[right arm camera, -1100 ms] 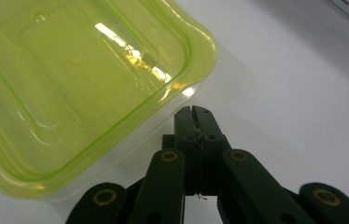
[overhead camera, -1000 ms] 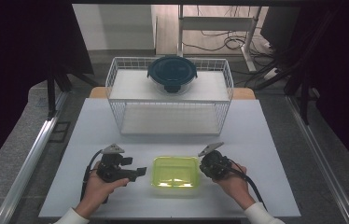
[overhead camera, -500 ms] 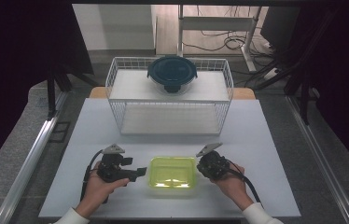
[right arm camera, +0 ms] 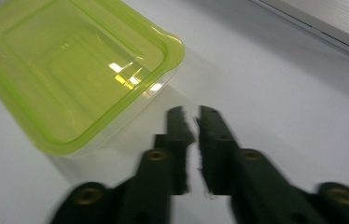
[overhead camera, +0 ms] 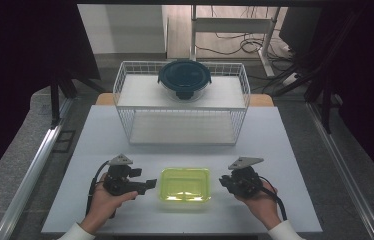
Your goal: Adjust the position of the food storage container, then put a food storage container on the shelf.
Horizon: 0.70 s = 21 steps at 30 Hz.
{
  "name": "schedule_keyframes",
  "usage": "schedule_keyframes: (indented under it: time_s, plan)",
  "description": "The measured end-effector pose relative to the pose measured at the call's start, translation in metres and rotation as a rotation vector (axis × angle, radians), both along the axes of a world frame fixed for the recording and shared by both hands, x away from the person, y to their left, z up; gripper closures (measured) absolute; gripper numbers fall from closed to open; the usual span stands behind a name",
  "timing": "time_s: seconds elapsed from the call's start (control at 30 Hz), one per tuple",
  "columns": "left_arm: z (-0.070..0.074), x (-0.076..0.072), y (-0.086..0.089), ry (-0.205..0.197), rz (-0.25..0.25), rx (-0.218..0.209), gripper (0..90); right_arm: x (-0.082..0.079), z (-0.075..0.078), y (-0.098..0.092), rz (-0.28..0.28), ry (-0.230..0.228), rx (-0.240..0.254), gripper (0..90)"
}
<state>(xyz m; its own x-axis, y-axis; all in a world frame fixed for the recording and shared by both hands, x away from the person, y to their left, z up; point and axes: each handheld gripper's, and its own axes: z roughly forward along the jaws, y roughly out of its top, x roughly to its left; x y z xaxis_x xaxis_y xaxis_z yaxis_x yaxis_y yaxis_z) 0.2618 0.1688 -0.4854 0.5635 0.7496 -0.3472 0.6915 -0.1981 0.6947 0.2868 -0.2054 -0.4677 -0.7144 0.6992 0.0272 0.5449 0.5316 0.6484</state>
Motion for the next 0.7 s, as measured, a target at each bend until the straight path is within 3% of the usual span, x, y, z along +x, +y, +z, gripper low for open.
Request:
schedule_keyframes:
  time_s: [0.1,0.2,0.3,0.4,0.7]
  plan:
    - [0.0003,-0.0006,-0.0004,-0.001,0.002,0.0,22.5,-0.0014,0.0011,-0.0058,-0.066,0.038,0.061,43.7]
    - [0.0002,-0.0005,-0.0001,-0.001,0.004,0.001,22.5,-0.0008,0.0013,-0.0075,-0.083,0.082,0.139,36.3]
    - [-0.0001,-0.0004,0.0001,0.0,0.005,0.002,22.5,-0.0012,-0.0002,-0.0054,-0.067,0.106,0.175,31.6]
    - [-0.0001,-0.0007,0.0004,-0.002,0.004,0.001,22.5,-0.002,-0.0017,-0.0027,-0.06,0.114,0.175,28.6]
    - [-0.0012,-0.0021,0.0019,-0.001,0.009,0.003,22.5,-0.0006,0.0004,-0.0022,-0.072,0.126,0.22,26.3]
